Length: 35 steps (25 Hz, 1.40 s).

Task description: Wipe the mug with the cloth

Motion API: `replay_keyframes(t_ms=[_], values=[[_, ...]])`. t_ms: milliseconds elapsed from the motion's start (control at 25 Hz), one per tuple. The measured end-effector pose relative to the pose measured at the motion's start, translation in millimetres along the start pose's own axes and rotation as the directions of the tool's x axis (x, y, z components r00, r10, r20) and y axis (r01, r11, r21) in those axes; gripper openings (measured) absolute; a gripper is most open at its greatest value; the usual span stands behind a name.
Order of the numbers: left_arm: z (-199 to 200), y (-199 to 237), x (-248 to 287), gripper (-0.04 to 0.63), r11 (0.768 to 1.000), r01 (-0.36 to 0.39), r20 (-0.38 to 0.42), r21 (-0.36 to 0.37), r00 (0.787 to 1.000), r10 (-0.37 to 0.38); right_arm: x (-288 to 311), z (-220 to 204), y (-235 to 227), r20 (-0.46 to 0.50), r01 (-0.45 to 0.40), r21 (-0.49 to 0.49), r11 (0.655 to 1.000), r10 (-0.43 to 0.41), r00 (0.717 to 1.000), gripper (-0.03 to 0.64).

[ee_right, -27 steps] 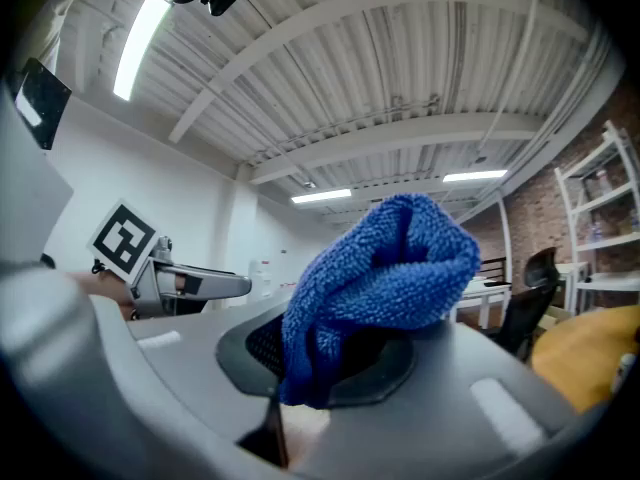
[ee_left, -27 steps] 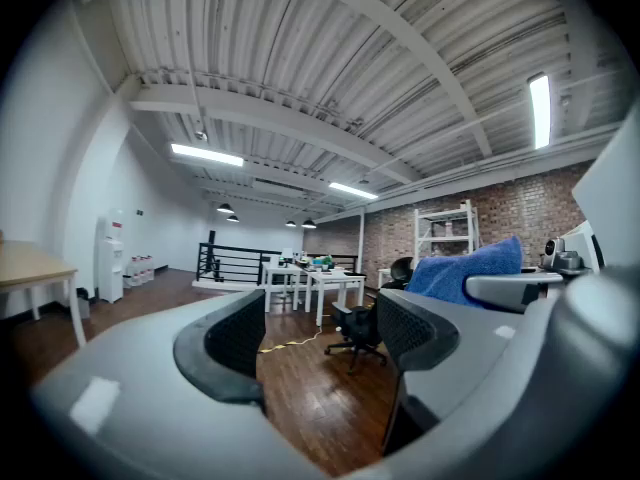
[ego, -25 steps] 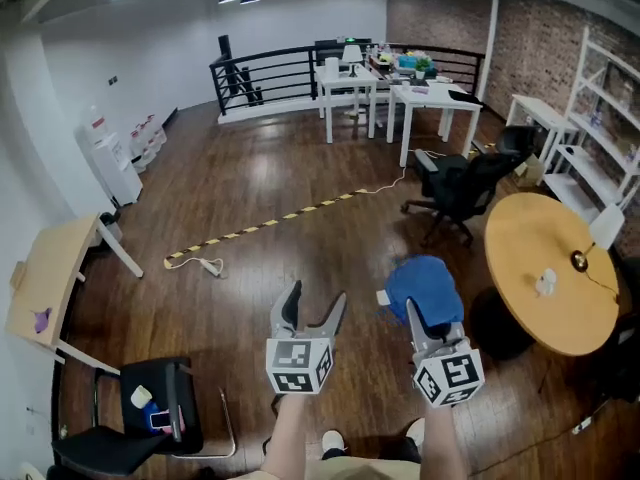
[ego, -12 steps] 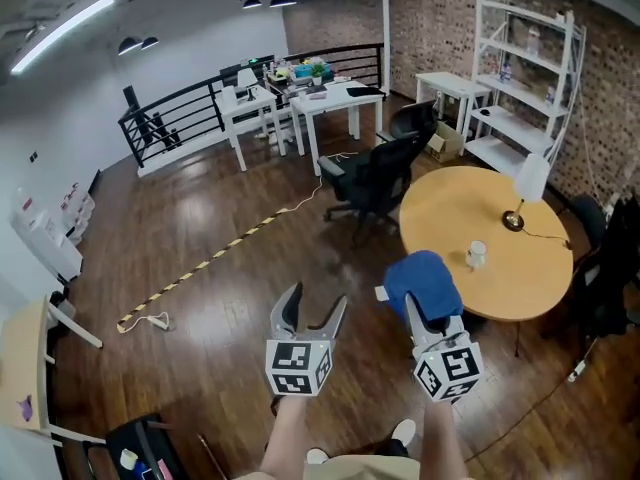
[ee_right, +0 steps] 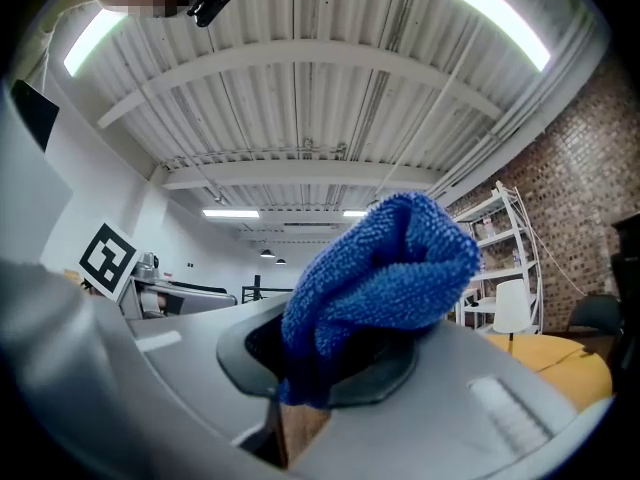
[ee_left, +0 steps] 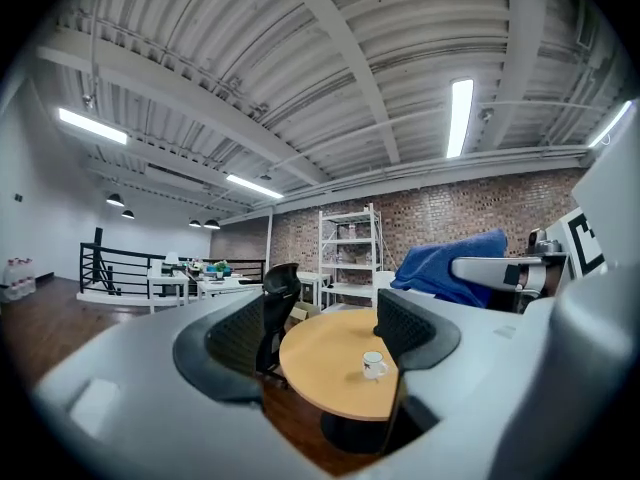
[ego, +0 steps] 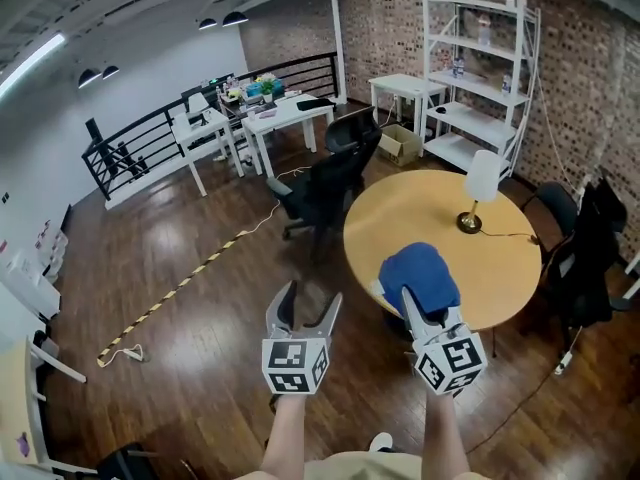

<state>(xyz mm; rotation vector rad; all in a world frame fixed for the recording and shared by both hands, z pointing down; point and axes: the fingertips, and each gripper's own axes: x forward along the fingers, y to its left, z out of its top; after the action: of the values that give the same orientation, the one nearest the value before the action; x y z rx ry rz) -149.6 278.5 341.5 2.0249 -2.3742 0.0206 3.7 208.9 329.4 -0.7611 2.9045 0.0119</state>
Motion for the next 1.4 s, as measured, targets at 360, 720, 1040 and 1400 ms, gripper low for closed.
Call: replay_keyframes(t_ms=[360, 720, 1040, 1400], values=[[-6.5, -77.1, 57.1, 0.331, 0.996, 0.093, -0.023, -0.001, 0.995, -0.093, -30.9, -6.4, -78.9, -0.009, 0.062, 0.057, 0.996, -0.062, 0.998, 0.063], [-15.4, -120.4, 90.6, 0.33, 0.981, 0.193, 0.004, -0.02, 0.981, -0.193, -53.2, -29.0, -113.2, -0.064, 0.142, 0.06, 0.988, -0.138, 0.988, 0.063], [-23.8, -150.3, 147.2, 0.33, 0.955, 0.296, -0.01, -0.034, 0.955, -0.296, -53.5, -23.6, -172.5, -0.071, 0.258, 0.028, 0.966, -0.256, 0.964, 0.063], [-12.4, -130.1, 234.3, 0.33, 0.942, 0.334, -0.006, -0.034, 0.942, -0.334, 6.0, -21.4, -221.9, -0.073, 0.304, 0.004, 0.953, -0.303, 0.95, 0.064]])
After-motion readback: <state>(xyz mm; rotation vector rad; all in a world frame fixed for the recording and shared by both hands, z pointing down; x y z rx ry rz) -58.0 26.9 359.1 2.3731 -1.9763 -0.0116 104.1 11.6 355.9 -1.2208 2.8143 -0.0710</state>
